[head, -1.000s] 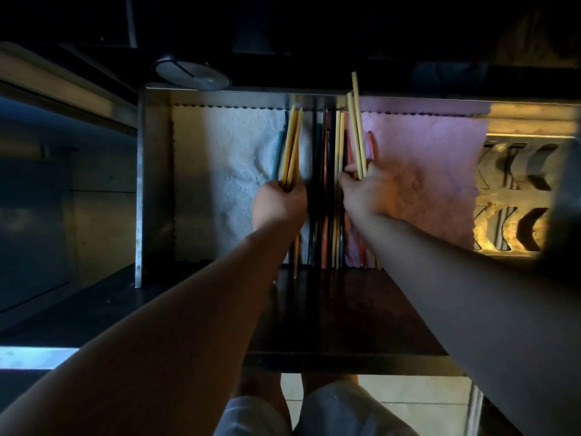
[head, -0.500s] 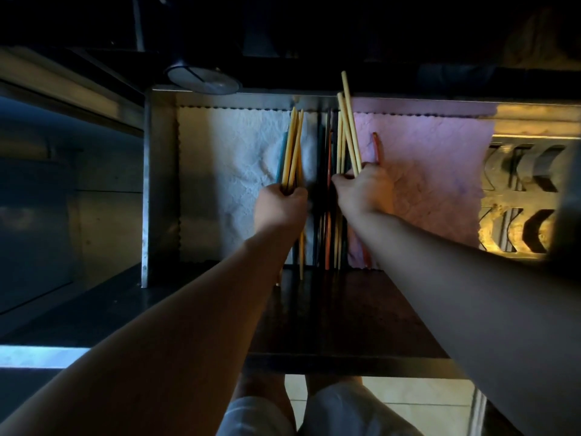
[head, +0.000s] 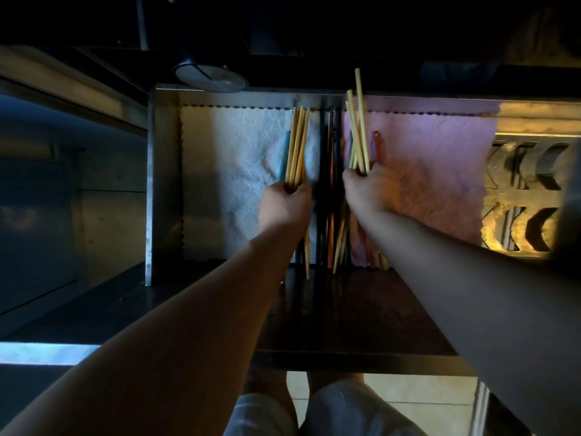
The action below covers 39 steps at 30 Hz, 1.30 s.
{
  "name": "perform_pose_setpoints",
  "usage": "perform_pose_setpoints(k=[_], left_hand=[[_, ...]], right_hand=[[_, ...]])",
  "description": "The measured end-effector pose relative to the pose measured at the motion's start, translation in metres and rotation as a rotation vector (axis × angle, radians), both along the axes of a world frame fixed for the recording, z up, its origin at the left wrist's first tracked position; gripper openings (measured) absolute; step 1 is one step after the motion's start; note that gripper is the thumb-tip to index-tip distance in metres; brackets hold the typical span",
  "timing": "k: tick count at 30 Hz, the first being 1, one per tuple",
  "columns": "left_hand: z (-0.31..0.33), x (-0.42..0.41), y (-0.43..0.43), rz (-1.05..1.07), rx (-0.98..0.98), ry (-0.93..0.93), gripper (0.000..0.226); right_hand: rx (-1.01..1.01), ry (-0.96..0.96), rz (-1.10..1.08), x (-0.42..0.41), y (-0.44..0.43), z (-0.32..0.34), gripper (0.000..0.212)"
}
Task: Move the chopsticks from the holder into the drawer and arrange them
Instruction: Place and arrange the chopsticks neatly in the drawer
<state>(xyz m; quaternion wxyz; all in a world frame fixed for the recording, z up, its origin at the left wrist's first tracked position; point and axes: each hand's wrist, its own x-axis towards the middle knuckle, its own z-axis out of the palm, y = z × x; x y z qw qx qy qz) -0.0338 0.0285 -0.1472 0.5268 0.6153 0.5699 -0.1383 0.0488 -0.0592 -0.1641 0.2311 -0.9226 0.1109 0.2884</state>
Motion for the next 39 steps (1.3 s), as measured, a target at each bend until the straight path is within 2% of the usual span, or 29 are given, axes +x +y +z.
perform_pose_setpoints(k=[2,6,9,12,17,21,26,31,39], left_hand=[[0.001,0.003,0.000,0.016,-0.007,0.005,0.024],[-0.002,0.011,-0.007,0.032,-0.005,0.014,0.026],[-0.005,0.015,-0.015,0.058,0.012,-0.003,0.024],[-0.009,0.018,-0.017,-0.008,0.090,0.039,0.010],[-0.019,0.021,-0.023,-0.065,0.091,0.100,0.036],[-0.022,0.024,-0.023,-0.111,0.137,0.113,0.033],[-0.025,0.011,-0.016,-0.099,0.184,0.122,0.022],[-0.024,0.014,-0.021,-0.203,0.202,0.086,0.048],[-0.024,0.012,-0.022,-0.176,0.155,0.107,0.028]], right_hand=[[0.093,0.009,-0.019,0.002,-0.003,0.007,0.044],[0.026,-0.014,0.119,0.011,-0.019,0.022,0.015],[0.098,-0.032,0.057,0.013,-0.027,0.022,0.025],[0.216,-0.009,-0.025,0.014,-0.032,0.021,0.016],[0.285,-0.042,0.019,0.011,-0.037,0.017,0.015],[0.322,0.040,0.012,0.004,-0.037,0.004,0.009],[0.224,0.050,0.006,0.001,-0.027,0.002,0.022],[0.098,-0.049,-0.012,-0.003,-0.018,-0.003,0.029],[0.084,-0.067,0.002,-0.009,-0.018,-0.001,0.030]])
